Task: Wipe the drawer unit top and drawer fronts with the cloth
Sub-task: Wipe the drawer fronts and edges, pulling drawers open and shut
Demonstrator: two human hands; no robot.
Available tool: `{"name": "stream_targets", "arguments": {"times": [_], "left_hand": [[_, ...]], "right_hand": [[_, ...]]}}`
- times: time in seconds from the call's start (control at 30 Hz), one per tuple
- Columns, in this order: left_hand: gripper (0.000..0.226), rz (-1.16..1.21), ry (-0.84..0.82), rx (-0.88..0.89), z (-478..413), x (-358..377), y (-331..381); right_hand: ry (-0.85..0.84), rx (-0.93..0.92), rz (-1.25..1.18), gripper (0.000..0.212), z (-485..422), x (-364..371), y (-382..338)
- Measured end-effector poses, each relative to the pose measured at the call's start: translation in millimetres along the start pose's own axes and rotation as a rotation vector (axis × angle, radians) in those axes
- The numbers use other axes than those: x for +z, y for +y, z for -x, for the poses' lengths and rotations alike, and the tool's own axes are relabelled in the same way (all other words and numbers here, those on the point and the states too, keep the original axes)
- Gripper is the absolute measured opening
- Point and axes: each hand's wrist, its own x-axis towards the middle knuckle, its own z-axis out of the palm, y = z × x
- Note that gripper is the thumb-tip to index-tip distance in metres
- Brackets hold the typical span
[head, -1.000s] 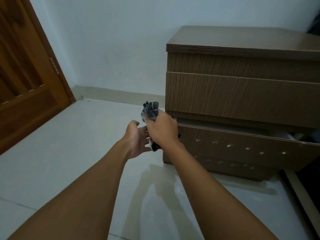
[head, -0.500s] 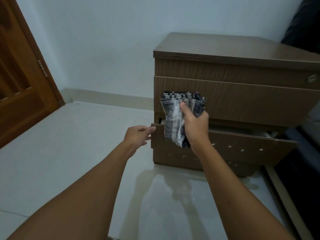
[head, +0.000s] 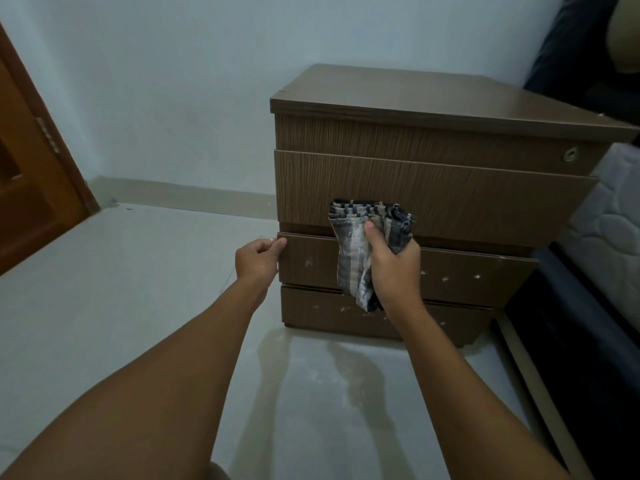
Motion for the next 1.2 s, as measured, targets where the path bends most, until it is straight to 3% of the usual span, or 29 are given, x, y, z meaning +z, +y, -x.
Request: {"name": "stream_targets", "arguments": {"times": [0.17,0.27,0.37,0.53,0.67,0.87,1.0,1.1,1.2], "left_hand": [[0.016,0.045,0.029,-0.018,0,5,-2],[0.012,0.028,0.041,0.005,2,6,-2],[0.02,-0.015,0.091,0.034,8,10,-1],[0.033,-0.091,0.149,0.067,22,26,2],[0.04,-0.081,0.179,0.027,23,35,3],[0.042,-0.096,0.218,0.034,20,38,2],[0.041,-0.071,0.215,0.025,17,38,0],[0.043,-0.06,0.227,0.023,17,39,0],[0.043,-0.05,0.224,0.027,18,38,2]], "right_hand": [[0.033,0.03,0.026,0.021,5,-20,10],[0.125,0.051,0.035,0.006,12,-35,22],[0.325,0.073,0.058,0.008,23,-54,39],[0.773,0.11,0.021,0.043,22,-93,55],[0.943,0.102,-0.019,0.047,-3,-125,58],[0.967,0.089,-0.092,0.048,-35,-147,75],[0.833,0.105,-0.109,0.065,-56,-143,93],[0.759,0.112,0.026,0.092,-63,-136,117],[0.694,0.025,0.234,0.076,-59,-124,118]]}}
